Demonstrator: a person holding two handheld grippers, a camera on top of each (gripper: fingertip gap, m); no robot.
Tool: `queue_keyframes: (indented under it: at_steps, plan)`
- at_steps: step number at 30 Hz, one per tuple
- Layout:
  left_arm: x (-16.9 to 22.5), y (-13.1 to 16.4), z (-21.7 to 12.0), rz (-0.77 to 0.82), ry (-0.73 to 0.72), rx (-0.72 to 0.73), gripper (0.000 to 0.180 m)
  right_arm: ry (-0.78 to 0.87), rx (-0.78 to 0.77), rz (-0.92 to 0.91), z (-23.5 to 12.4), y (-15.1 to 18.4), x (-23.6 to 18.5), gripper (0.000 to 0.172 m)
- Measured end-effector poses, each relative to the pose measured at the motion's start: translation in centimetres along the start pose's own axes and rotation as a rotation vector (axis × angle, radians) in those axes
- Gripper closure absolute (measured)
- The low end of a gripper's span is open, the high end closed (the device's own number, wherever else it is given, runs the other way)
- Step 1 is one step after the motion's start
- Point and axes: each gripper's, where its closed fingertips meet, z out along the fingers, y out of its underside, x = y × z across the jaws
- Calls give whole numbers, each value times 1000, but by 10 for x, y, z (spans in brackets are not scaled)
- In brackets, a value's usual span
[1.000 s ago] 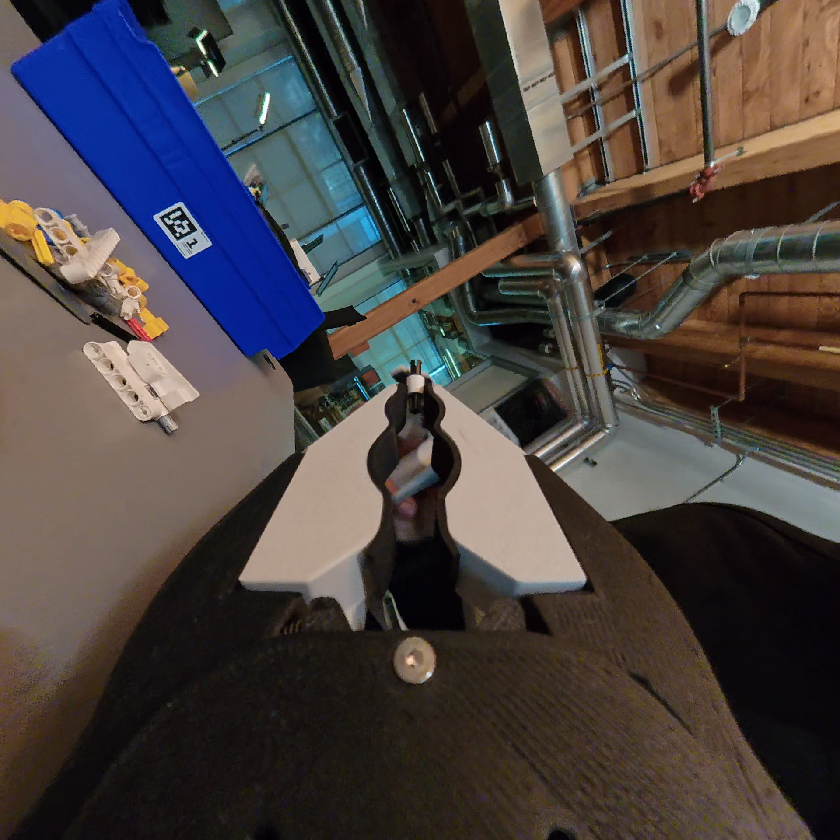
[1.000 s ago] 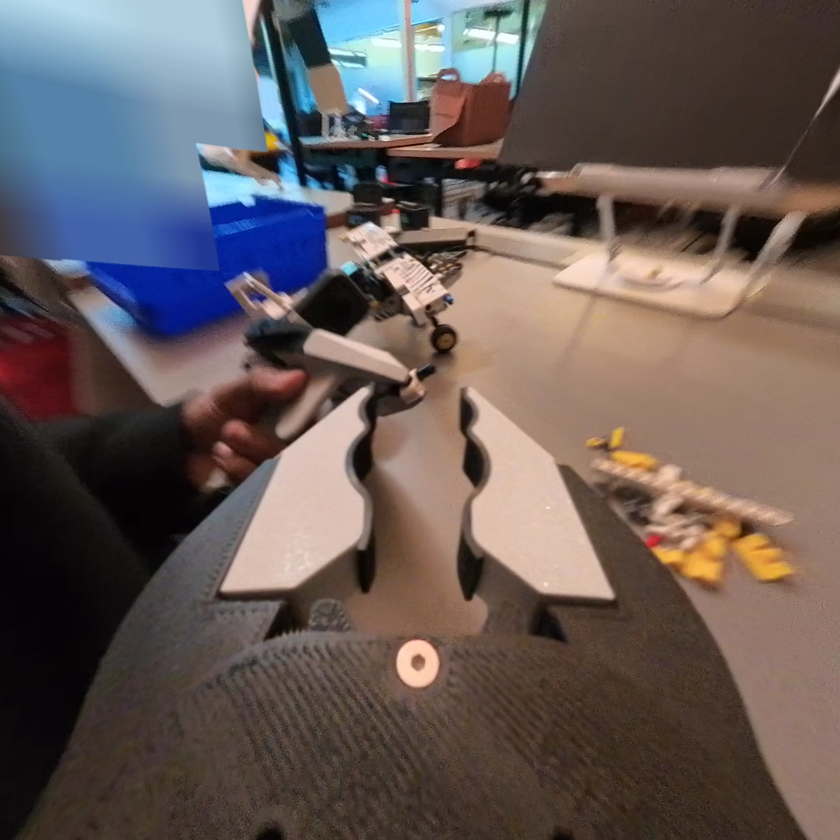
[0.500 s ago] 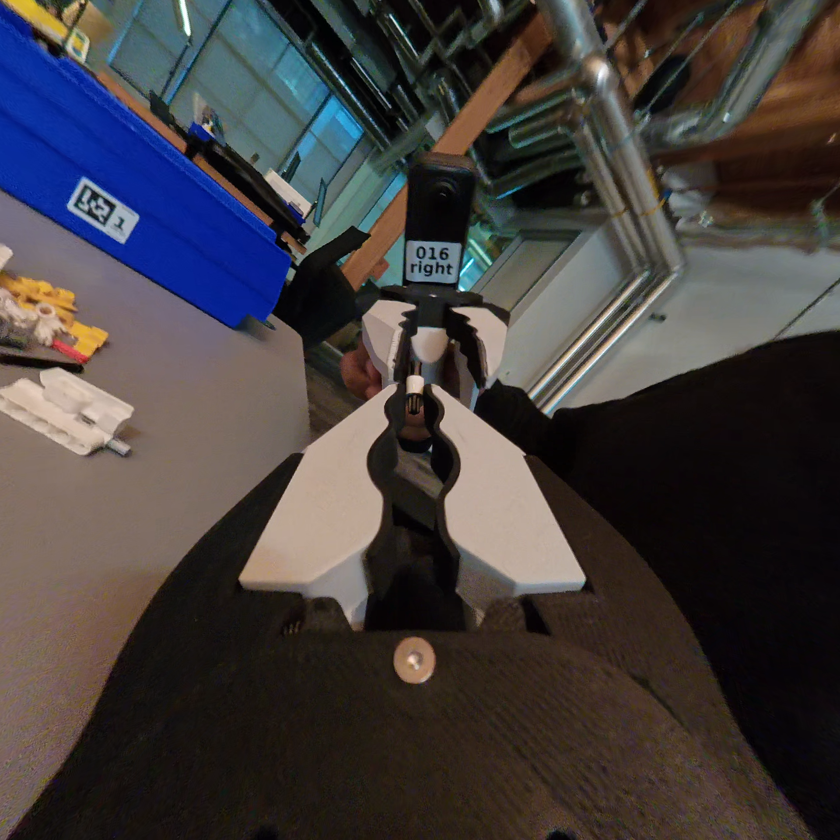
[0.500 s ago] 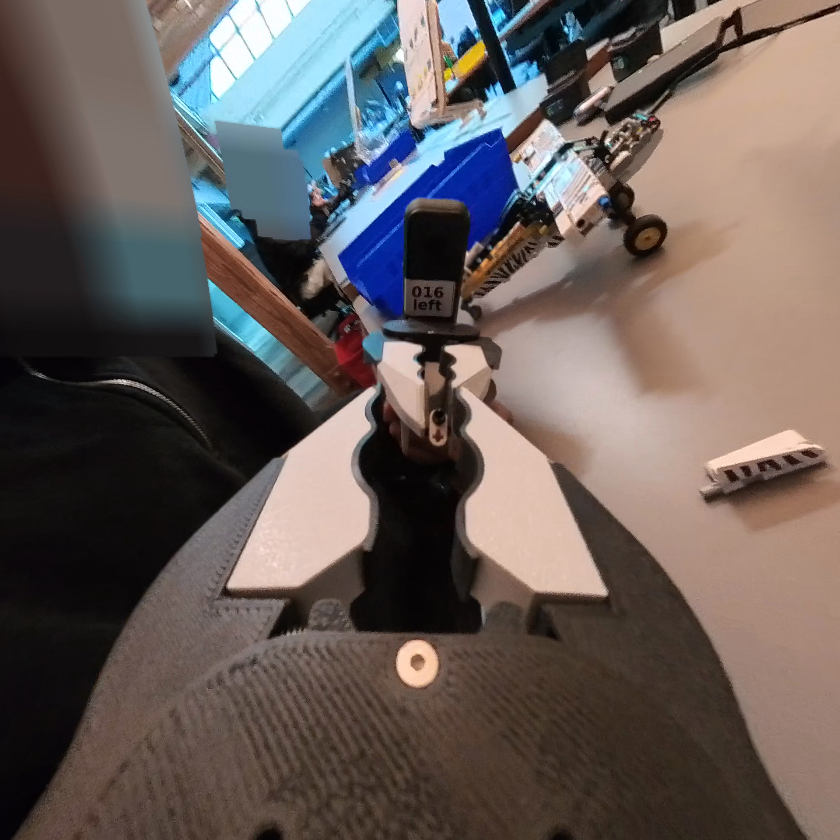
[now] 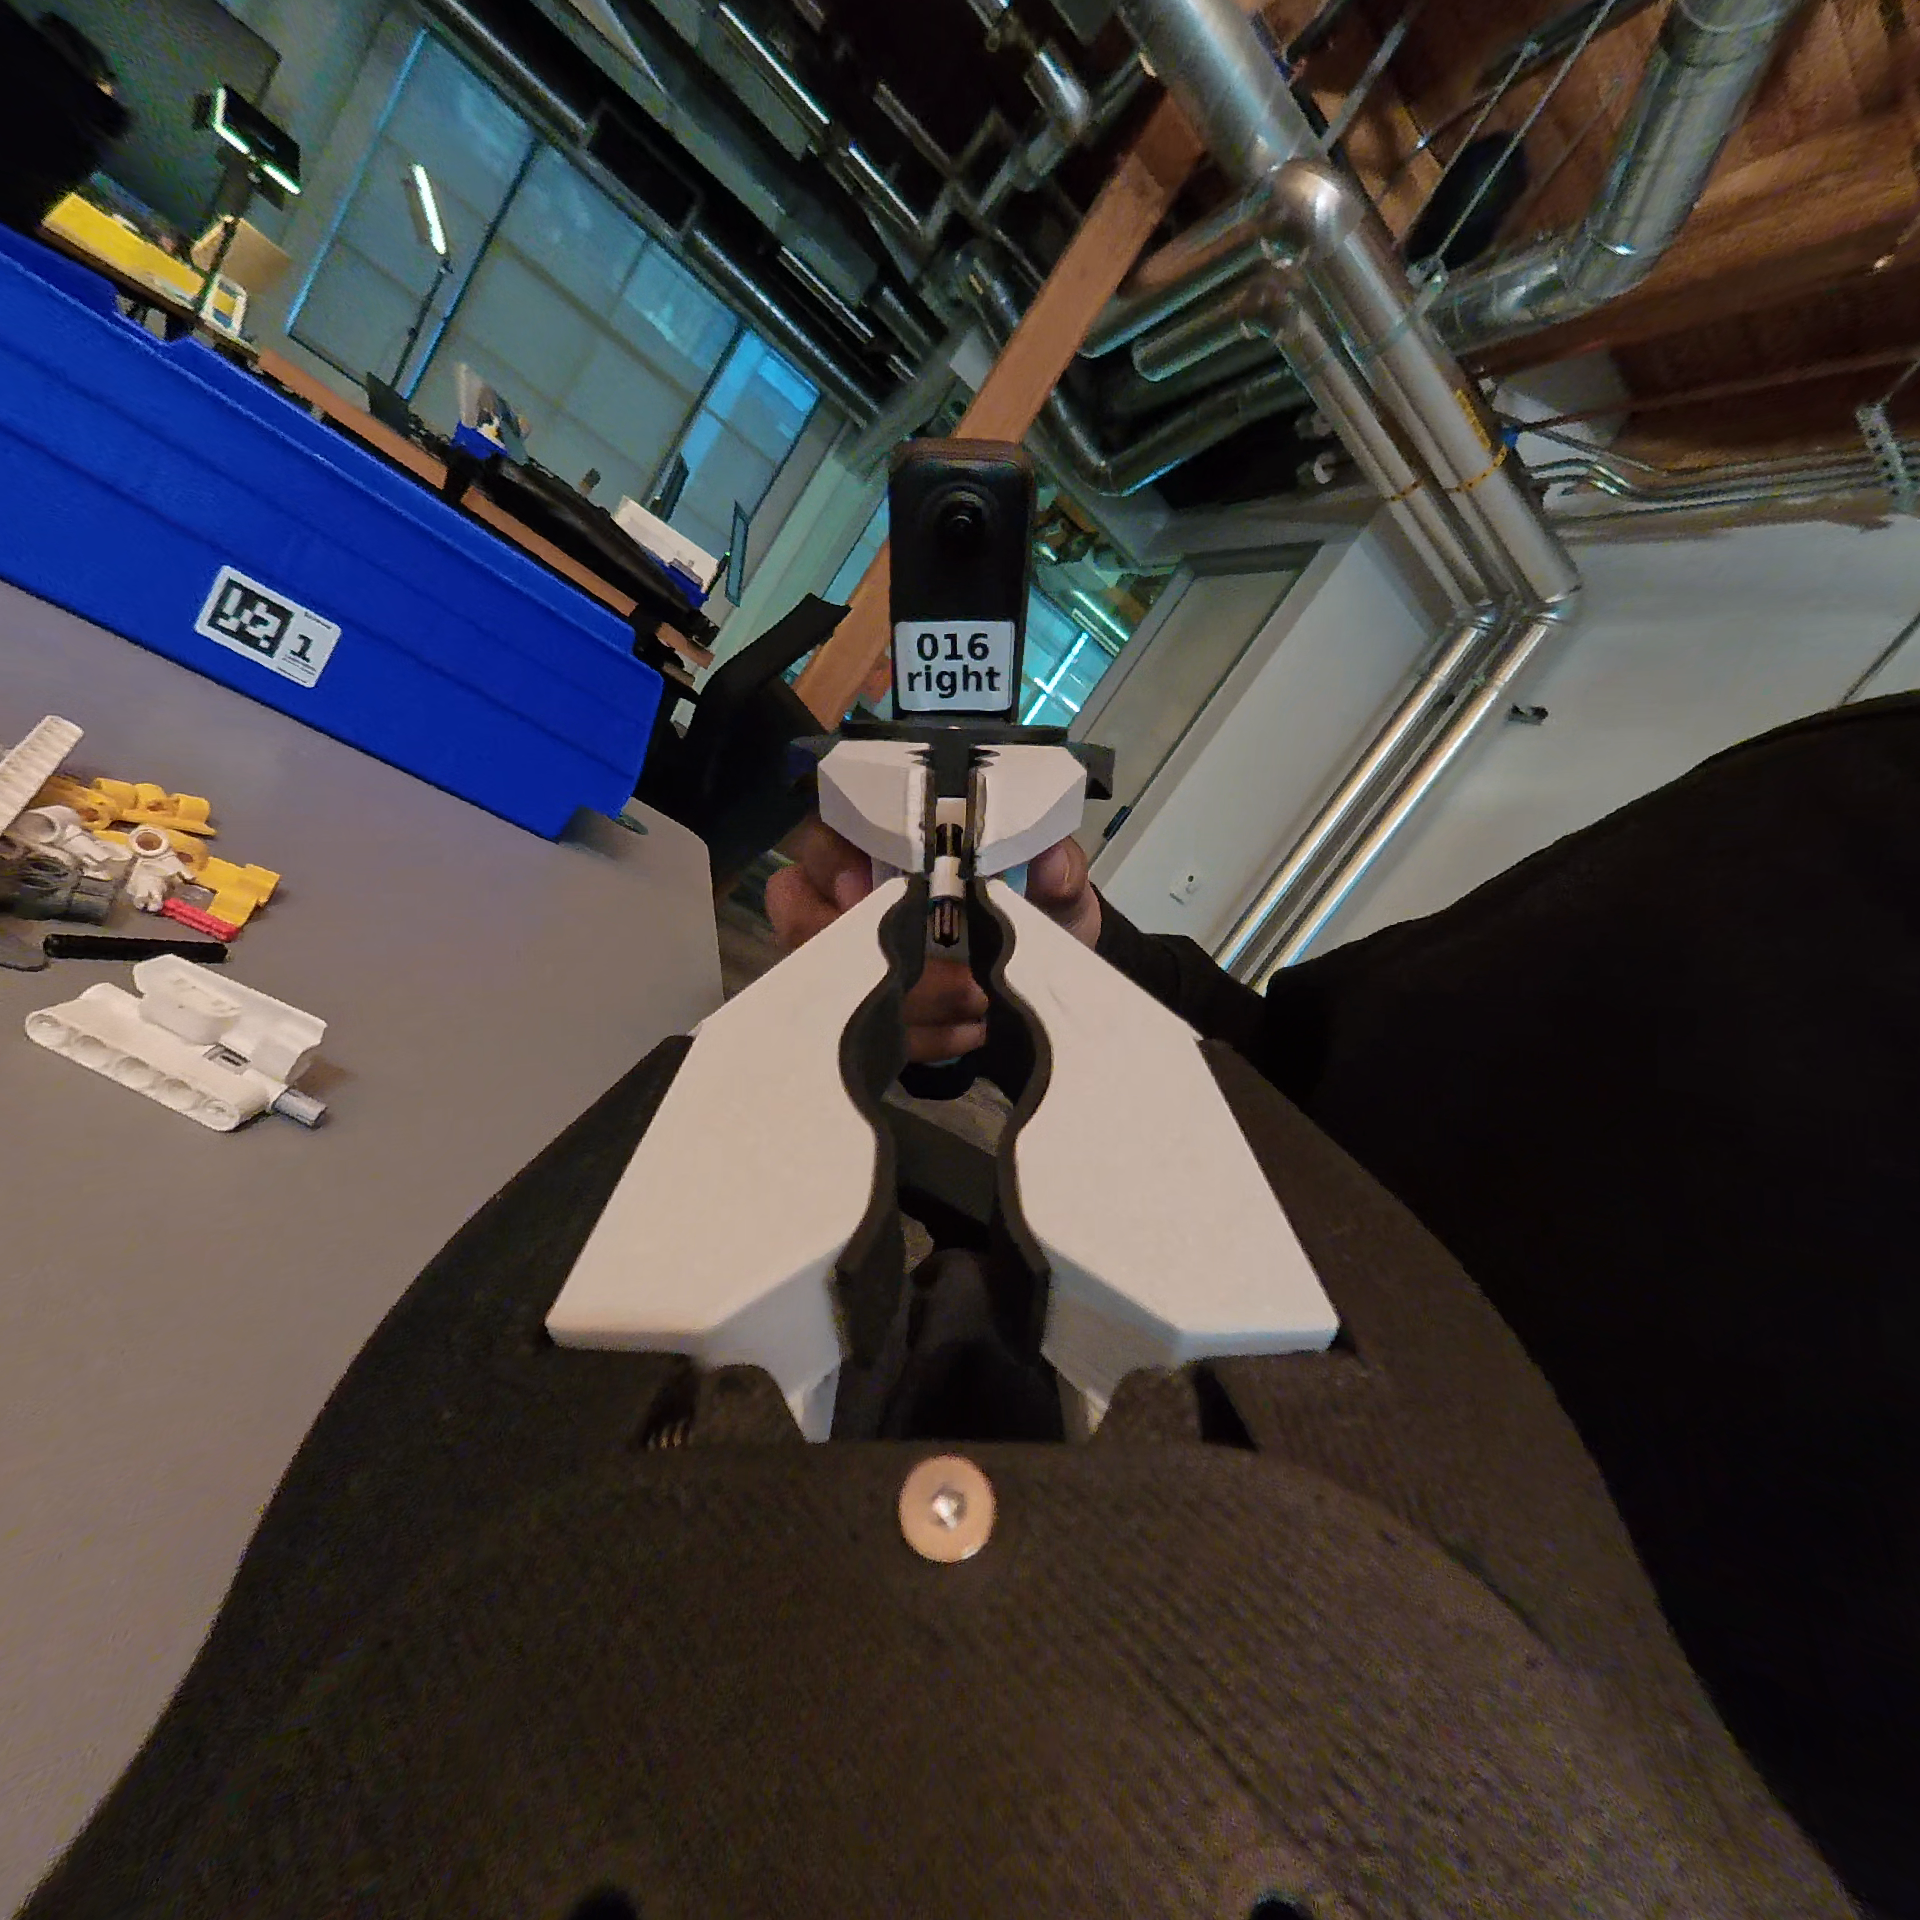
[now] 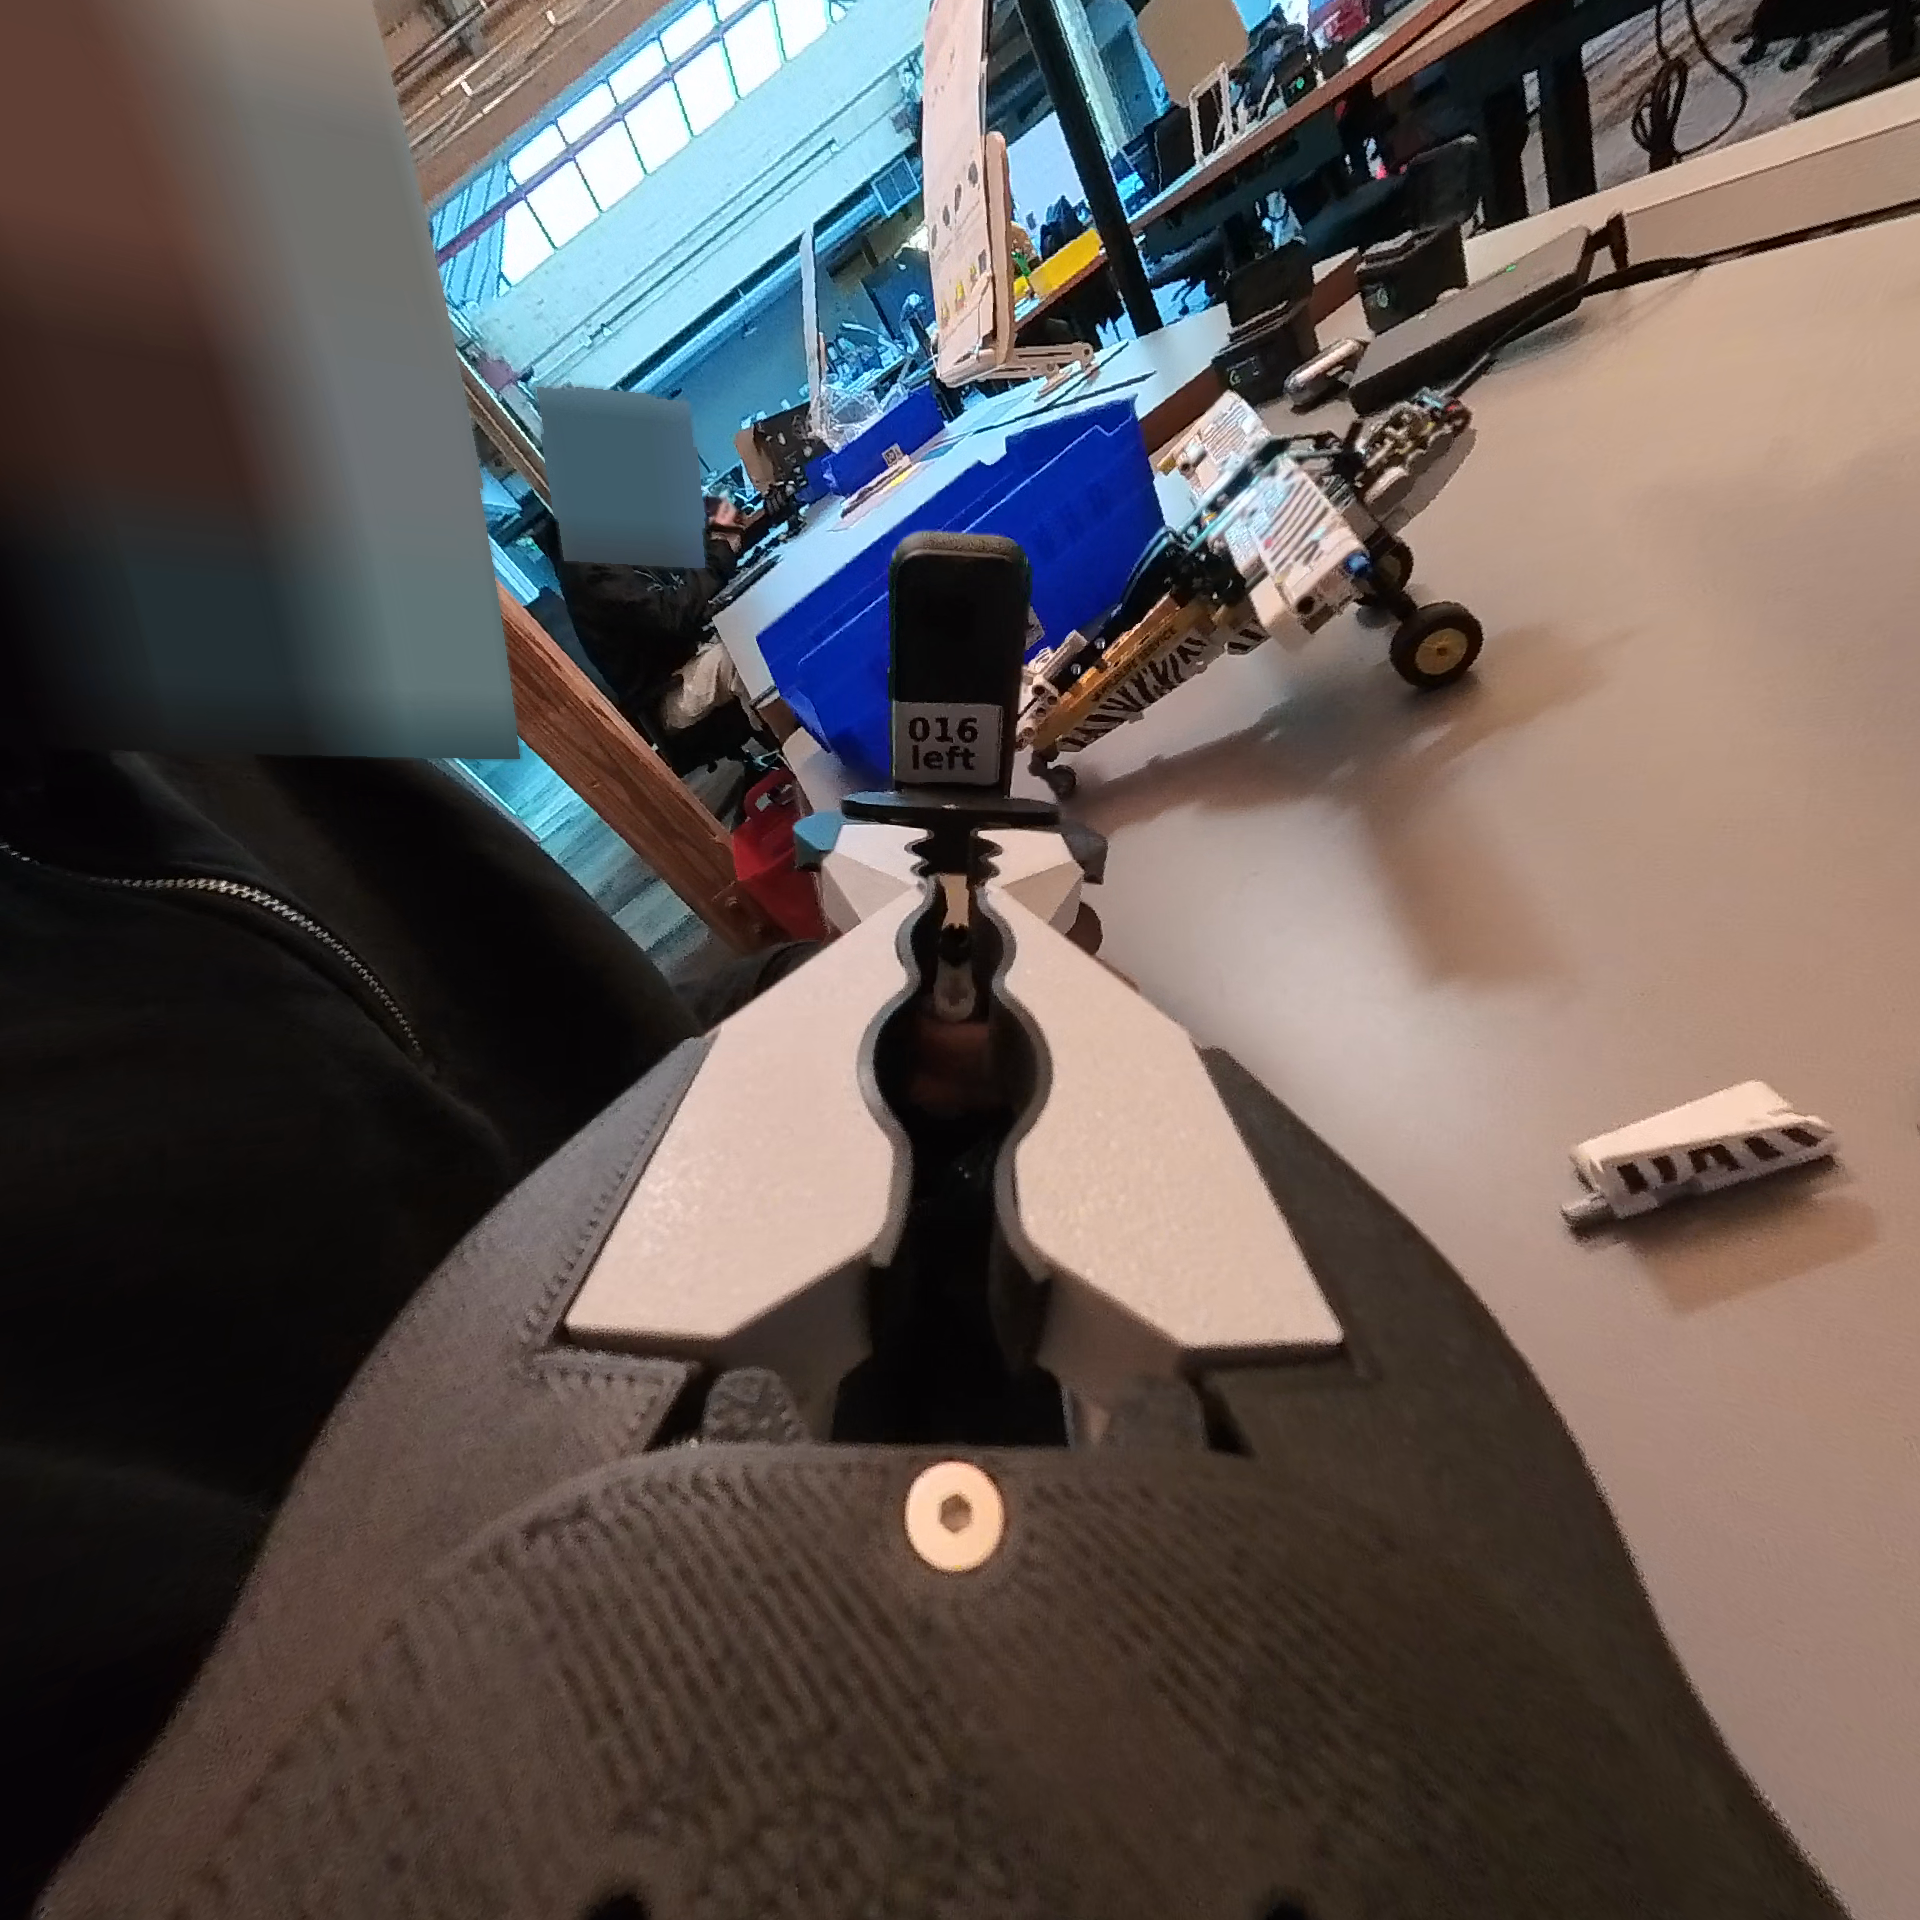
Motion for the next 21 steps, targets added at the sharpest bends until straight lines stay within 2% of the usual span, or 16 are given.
queue_keyframes:
  at_steps: [16, 21]
  plan:
    - [-4, -8, -4, -37, -5, 54, 176, 50, -6, -75, 5, -5, 5, 170]
    - [-5, -11, -5, -62, 4, 75, 173, 48, 14, -47, 2, -5, 8, 170]
